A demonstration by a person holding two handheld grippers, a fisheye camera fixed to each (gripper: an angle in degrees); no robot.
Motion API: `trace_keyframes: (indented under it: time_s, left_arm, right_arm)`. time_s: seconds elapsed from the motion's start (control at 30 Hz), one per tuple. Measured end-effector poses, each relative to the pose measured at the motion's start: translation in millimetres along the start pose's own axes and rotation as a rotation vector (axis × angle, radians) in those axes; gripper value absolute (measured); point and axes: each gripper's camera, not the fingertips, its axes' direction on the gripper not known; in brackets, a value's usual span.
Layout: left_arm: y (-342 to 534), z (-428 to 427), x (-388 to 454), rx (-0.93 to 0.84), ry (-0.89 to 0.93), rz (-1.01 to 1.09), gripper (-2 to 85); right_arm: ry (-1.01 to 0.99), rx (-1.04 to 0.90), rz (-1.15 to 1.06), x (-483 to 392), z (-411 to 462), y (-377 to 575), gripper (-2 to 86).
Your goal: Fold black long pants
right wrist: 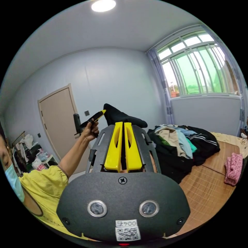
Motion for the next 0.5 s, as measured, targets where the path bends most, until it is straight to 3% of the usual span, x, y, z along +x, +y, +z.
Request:
trace_keyframes:
  time_s: [0.23,0.5]
  left_arm:
    - [-58,-46,-59,0.056,-0.173,-0.027,1.3]
    - [-131,-24,-16,0.231,-0.100,0.030,1.6]
  right_arm:
    - [-0.232,-0.073,-0.031,-51,81,-3,-0.3]
    - [-0.280,0.080,-0.096,-65,78,15,-0.4]
